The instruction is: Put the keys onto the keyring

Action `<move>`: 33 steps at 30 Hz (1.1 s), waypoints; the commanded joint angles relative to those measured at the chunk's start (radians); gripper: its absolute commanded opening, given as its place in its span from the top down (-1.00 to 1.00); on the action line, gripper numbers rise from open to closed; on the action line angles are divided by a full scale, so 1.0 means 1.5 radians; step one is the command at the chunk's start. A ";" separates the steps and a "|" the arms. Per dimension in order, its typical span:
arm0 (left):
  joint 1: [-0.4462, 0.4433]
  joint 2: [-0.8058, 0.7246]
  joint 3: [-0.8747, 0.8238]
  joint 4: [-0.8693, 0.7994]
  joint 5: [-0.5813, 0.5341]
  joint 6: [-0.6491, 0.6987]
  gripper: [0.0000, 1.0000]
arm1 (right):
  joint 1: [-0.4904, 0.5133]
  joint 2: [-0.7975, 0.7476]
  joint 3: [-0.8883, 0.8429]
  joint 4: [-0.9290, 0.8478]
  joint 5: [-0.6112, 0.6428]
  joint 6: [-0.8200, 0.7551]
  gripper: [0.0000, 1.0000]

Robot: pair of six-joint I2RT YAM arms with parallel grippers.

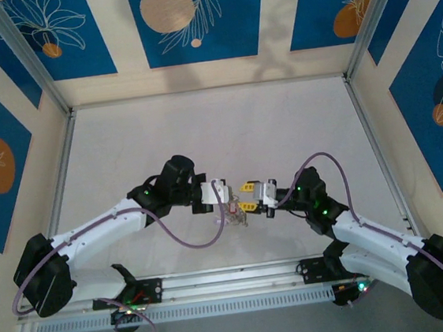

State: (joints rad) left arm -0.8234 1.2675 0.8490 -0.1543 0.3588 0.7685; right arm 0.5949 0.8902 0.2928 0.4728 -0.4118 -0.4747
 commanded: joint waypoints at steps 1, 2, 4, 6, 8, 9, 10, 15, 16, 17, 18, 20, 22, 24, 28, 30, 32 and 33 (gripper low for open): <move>-0.007 0.002 0.018 0.024 0.038 0.012 1.00 | -0.006 0.017 0.045 -0.035 0.007 -0.033 0.29; -0.007 0.003 0.020 0.020 0.043 0.014 1.00 | -0.006 0.025 0.051 -0.042 0.006 -0.039 0.30; -0.007 0.004 0.024 0.013 0.050 0.016 1.00 | -0.003 0.043 0.059 -0.043 -0.001 -0.055 0.30; -0.007 0.003 0.022 0.014 0.053 0.016 1.00 | 0.003 0.058 0.071 -0.051 -0.002 -0.068 0.31; -0.007 0.002 0.022 0.012 0.058 0.017 1.00 | 0.012 0.071 0.085 -0.071 0.006 -0.085 0.33; -0.007 0.002 0.024 0.008 0.060 0.020 1.00 | 0.015 0.077 0.088 -0.075 0.009 -0.094 0.33; -0.007 0.002 0.026 0.004 0.060 0.022 1.00 | 0.017 0.083 0.090 -0.077 0.013 -0.102 0.32; -0.007 -0.001 0.028 -0.001 0.065 0.024 1.00 | 0.021 0.095 0.095 -0.092 0.023 -0.116 0.33; -0.007 -0.001 0.028 -0.001 0.067 0.025 1.00 | 0.023 0.097 0.094 -0.091 0.025 -0.117 0.36; -0.006 0.000 0.029 -0.001 0.069 0.025 1.00 | 0.024 0.098 0.093 -0.090 0.029 -0.119 0.40; -0.007 0.000 0.028 -0.001 0.070 0.025 1.00 | 0.027 0.100 0.094 -0.090 0.030 -0.120 0.43; -0.007 0.001 0.028 0.001 0.073 0.026 1.00 | 0.031 0.104 0.094 -0.089 0.035 -0.123 0.44; -0.007 0.001 0.028 0.002 0.077 0.027 1.00 | 0.036 0.105 0.094 -0.084 0.040 -0.123 0.48; -0.007 0.002 0.030 -0.002 0.082 0.030 1.00 | 0.039 0.106 0.091 -0.071 0.045 -0.121 0.53; -0.007 0.003 0.031 -0.006 0.087 0.030 1.00 | 0.041 0.105 0.078 -0.022 0.044 -0.105 0.59; -0.007 0.004 0.030 -0.004 0.088 0.029 1.00 | 0.041 0.097 0.071 -0.006 0.039 -0.094 0.61; -0.007 0.004 0.032 -0.006 0.088 0.027 1.00 | 0.041 0.093 0.063 0.010 0.032 -0.088 0.75; -0.007 0.003 0.030 -0.005 0.086 0.024 1.00 | 0.041 0.093 0.060 0.014 0.031 -0.087 0.84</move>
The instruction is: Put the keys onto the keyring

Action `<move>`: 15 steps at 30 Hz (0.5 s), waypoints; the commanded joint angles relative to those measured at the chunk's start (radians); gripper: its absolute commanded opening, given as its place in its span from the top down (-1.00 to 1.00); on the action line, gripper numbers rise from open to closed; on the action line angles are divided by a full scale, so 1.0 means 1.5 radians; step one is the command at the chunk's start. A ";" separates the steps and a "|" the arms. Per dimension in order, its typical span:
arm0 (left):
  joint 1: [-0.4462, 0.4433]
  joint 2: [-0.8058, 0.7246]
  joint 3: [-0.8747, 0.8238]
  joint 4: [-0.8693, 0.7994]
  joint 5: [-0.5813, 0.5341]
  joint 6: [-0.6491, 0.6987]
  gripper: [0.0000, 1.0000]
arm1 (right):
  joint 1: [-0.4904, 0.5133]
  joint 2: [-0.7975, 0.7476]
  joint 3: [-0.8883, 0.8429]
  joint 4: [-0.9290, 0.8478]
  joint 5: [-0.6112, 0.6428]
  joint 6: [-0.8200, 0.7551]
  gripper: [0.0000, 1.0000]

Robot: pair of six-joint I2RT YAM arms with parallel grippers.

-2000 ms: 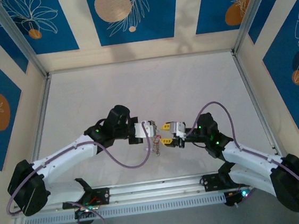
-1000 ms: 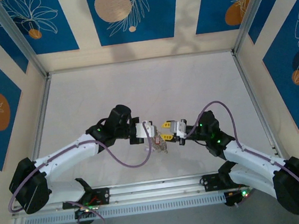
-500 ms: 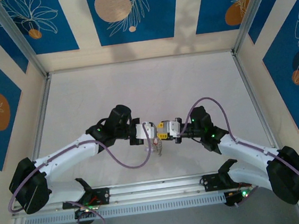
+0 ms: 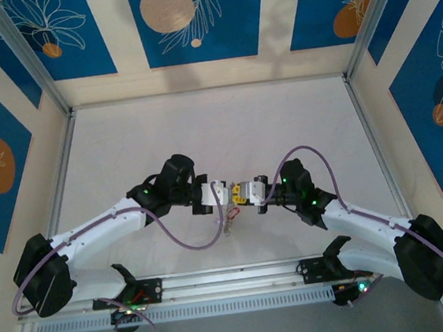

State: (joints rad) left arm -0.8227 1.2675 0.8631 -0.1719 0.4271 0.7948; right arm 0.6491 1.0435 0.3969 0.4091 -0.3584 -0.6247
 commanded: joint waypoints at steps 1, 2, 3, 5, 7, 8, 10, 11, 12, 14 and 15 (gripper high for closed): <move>-0.007 0.002 0.019 0.010 0.039 0.001 1.00 | 0.005 -0.010 -0.011 0.057 -0.007 0.013 0.95; -0.007 0.000 0.015 0.017 0.037 -0.005 1.00 | 0.005 -0.012 -0.012 0.057 -0.009 0.014 1.00; -0.006 -0.002 0.011 0.025 0.034 -0.008 0.87 | 0.004 -0.015 -0.014 0.057 -0.011 0.015 1.00; -0.006 -0.003 0.001 0.033 0.030 -0.007 0.68 | 0.001 -0.024 -0.022 0.074 -0.018 0.030 1.00; -0.005 -0.005 -0.002 0.027 0.029 -0.001 0.66 | -0.006 -0.028 -0.036 0.107 -0.037 0.047 1.00; -0.004 -0.006 -0.005 0.024 0.028 0.000 0.66 | -0.011 -0.030 -0.040 0.124 -0.046 0.059 1.00; -0.004 -0.008 -0.011 0.025 0.030 0.002 0.66 | -0.020 -0.036 -0.046 0.138 -0.062 0.079 1.00; -0.002 -0.008 -0.013 0.025 0.031 0.004 0.65 | -0.022 -0.039 -0.049 0.147 -0.070 0.087 1.00; -0.002 -0.008 -0.013 0.024 0.033 0.007 0.65 | -0.025 -0.040 -0.053 0.159 -0.077 0.095 1.00; -0.001 -0.009 -0.013 0.018 0.033 0.017 0.64 | -0.032 -0.039 -0.063 0.186 -0.095 0.107 1.00; 0.000 -0.011 -0.014 0.018 0.033 0.018 0.64 | -0.034 -0.039 -0.063 0.188 -0.103 0.110 1.00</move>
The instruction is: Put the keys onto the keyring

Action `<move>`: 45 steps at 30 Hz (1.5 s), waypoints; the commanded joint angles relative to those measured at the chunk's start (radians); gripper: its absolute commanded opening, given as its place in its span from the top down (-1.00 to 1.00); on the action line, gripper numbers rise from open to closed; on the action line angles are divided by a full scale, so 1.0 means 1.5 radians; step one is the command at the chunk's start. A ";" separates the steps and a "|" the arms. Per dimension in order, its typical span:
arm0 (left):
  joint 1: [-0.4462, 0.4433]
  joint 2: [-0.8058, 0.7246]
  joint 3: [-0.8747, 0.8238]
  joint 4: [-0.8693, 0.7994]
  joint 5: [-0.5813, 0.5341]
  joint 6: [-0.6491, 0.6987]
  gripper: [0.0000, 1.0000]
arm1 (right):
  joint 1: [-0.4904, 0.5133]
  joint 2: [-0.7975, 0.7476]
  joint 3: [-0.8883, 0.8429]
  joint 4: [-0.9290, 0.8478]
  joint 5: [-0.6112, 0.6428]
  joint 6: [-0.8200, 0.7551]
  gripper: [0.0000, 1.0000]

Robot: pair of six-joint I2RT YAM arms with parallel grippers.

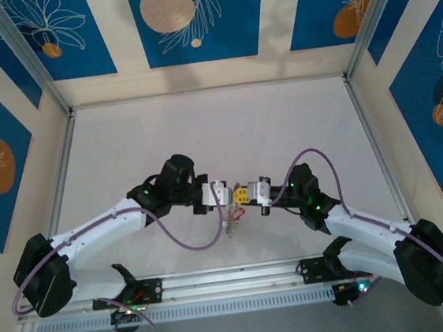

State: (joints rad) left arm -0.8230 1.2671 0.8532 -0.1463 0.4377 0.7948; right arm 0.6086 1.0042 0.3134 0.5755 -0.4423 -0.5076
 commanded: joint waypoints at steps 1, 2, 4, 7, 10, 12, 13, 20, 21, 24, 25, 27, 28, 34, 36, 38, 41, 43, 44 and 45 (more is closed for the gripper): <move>0.000 -0.011 -0.008 0.003 0.027 0.016 0.64 | -0.009 -0.013 -0.006 0.074 -0.053 0.035 1.00; 0.001 -0.013 -0.009 0.008 0.032 0.015 0.64 | -0.010 -0.015 -0.005 0.073 -0.057 0.037 1.00; 0.001 -0.014 -0.008 0.014 0.044 0.013 0.64 | -0.010 -0.014 -0.007 0.072 -0.064 0.040 1.00; 0.001 -0.022 -0.015 0.041 0.059 -0.002 0.64 | -0.010 -0.003 -0.005 0.078 -0.070 0.040 1.00; 0.001 -0.031 -0.027 0.072 0.071 -0.012 0.63 | -0.010 -0.003 -0.005 0.078 -0.070 0.039 1.00; 0.001 -0.035 -0.027 0.071 0.075 -0.011 0.63 | -0.010 0.000 -0.005 0.078 -0.070 0.037 1.00; 0.001 -0.038 -0.028 0.071 0.077 -0.011 0.63 | -0.010 0.001 -0.005 0.079 -0.070 0.036 1.00; 0.001 -0.045 -0.031 0.065 0.083 -0.010 0.64 | -0.010 0.000 -0.006 0.064 -0.066 0.022 1.00; 0.002 -0.044 -0.031 0.066 0.083 -0.011 0.64 | -0.009 0.001 -0.005 0.063 -0.067 0.022 1.00; 0.001 -0.038 -0.028 0.072 0.090 -0.014 0.64 | -0.007 -0.001 -0.003 0.061 -0.066 0.021 1.00; 0.001 -0.036 -0.027 0.072 0.091 -0.014 0.64 | -0.006 0.000 -0.001 0.056 -0.064 0.017 1.00; 0.001 -0.033 -0.024 0.075 0.093 -0.016 0.64 | -0.003 0.000 0.004 0.043 -0.061 0.010 1.00; 0.001 -0.032 -0.022 0.075 0.095 -0.016 0.64 | -0.001 -0.001 0.005 0.038 -0.057 0.006 1.00; 0.002 -0.030 -0.015 0.068 0.090 -0.012 0.64 | 0.010 -0.001 0.009 0.030 -0.040 -0.005 1.00; 0.001 -0.030 -0.016 0.067 0.092 -0.012 0.64 | 0.012 0.000 0.009 0.030 -0.037 -0.005 1.00; 0.001 -0.028 -0.016 0.067 0.094 -0.013 0.64 | 0.013 0.003 0.011 0.029 -0.036 -0.009 1.00; 0.002 -0.027 -0.015 0.067 0.093 -0.014 0.64 | 0.015 0.006 0.014 0.023 -0.034 -0.013 1.00; 0.001 -0.026 -0.013 0.066 0.089 -0.013 0.63 | 0.018 0.009 0.016 0.019 -0.025 -0.022 1.00; 0.001 -0.025 -0.012 0.063 0.088 -0.012 0.63 | 0.023 0.010 0.017 0.014 -0.017 -0.029 1.00; 0.001 -0.023 -0.010 0.060 0.088 -0.011 0.63 | 0.030 0.009 0.020 0.006 -0.004 -0.038 1.00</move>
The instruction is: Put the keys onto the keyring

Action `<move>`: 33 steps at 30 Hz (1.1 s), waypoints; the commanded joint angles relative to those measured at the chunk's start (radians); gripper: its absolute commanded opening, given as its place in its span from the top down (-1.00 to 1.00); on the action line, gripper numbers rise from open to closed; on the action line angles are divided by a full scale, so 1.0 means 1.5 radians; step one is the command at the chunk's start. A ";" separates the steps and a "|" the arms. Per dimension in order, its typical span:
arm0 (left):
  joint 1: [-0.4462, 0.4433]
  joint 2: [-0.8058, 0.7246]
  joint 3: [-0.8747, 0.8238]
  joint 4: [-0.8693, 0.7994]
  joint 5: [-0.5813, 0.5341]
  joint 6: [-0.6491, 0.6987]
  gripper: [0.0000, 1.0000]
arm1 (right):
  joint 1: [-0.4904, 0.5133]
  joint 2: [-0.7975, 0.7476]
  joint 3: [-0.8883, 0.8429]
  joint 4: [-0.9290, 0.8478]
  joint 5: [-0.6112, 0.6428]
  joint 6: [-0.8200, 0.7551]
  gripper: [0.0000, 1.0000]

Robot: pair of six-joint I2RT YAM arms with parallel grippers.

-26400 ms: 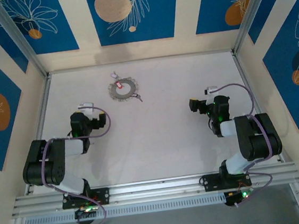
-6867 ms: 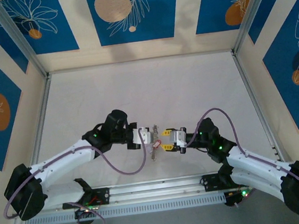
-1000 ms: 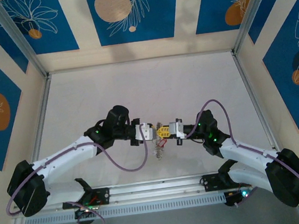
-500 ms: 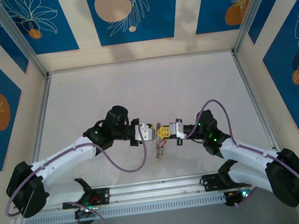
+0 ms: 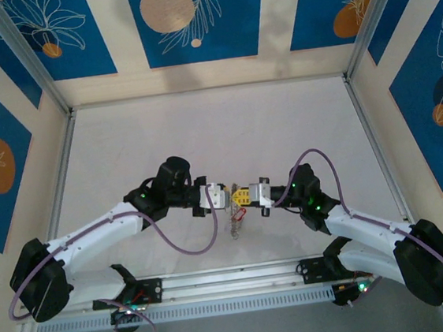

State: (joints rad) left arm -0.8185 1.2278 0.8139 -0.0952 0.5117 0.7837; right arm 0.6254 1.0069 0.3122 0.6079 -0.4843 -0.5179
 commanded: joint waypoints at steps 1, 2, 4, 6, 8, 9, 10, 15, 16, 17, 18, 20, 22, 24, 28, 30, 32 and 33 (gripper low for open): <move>-0.002 0.005 0.018 0.023 0.040 -0.003 0.63 | 0.022 0.008 0.022 -0.015 0.031 -0.033 1.00; -0.002 0.007 0.021 0.021 0.039 -0.003 0.63 | 0.025 0.009 0.021 -0.012 0.034 -0.035 1.00; -0.002 0.012 0.025 0.018 0.038 -0.003 0.63 | 0.027 0.011 0.022 -0.011 0.041 -0.037 1.00; -0.002 0.014 0.026 0.018 0.035 -0.005 0.63 | 0.030 0.012 0.022 -0.012 0.048 -0.040 1.00; -0.001 0.016 0.028 0.019 0.031 -0.004 0.63 | 0.031 0.012 0.021 -0.011 0.053 -0.043 1.00; -0.002 0.016 0.029 0.018 0.028 -0.004 0.63 | 0.032 0.013 0.020 -0.011 0.058 -0.045 1.00; -0.002 0.017 0.030 0.017 0.026 -0.004 0.63 | 0.034 0.013 0.021 -0.012 0.067 -0.047 1.00; -0.002 0.024 0.036 0.007 0.021 -0.002 0.63 | 0.043 0.010 0.021 -0.022 0.105 -0.060 1.00; -0.002 0.024 0.037 0.005 0.019 -0.002 0.62 | 0.046 0.010 0.023 -0.029 0.111 -0.065 1.00; -0.002 0.026 0.037 0.006 0.017 -0.001 0.60 | 0.047 0.010 0.022 -0.027 0.114 -0.066 1.00; -0.002 0.028 0.037 0.007 0.014 -0.003 0.59 | 0.048 0.007 0.021 -0.024 0.117 -0.066 1.00; -0.002 0.032 0.038 0.006 0.013 -0.003 0.59 | 0.050 0.005 0.018 -0.018 0.121 -0.065 1.00; -0.002 0.033 0.039 0.006 0.012 -0.003 0.59 | 0.050 0.007 0.019 -0.022 0.118 -0.067 1.00; -0.002 0.035 0.040 0.006 0.010 -0.004 0.59 | 0.051 0.010 0.022 -0.027 0.123 -0.069 1.00; -0.002 0.036 0.046 0.001 0.003 -0.004 0.59 | 0.054 0.011 0.022 -0.029 0.127 -0.070 1.00; -0.002 0.038 0.049 -0.002 0.000 -0.005 0.60 | 0.058 0.013 0.025 -0.031 0.131 -0.074 1.00; -0.002 0.041 0.052 -0.002 0.001 -0.007 0.62 | 0.062 0.017 0.029 -0.033 0.135 -0.076 1.00; -0.002 0.043 0.053 -0.003 0.004 -0.008 0.62 | 0.065 0.021 0.033 -0.036 0.142 -0.077 1.00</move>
State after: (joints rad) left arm -0.8135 1.2839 0.8345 -0.1432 0.4583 0.7837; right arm 0.7002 1.0203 0.3126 0.5434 -0.2913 -0.6052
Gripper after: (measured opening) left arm 0.190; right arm 0.056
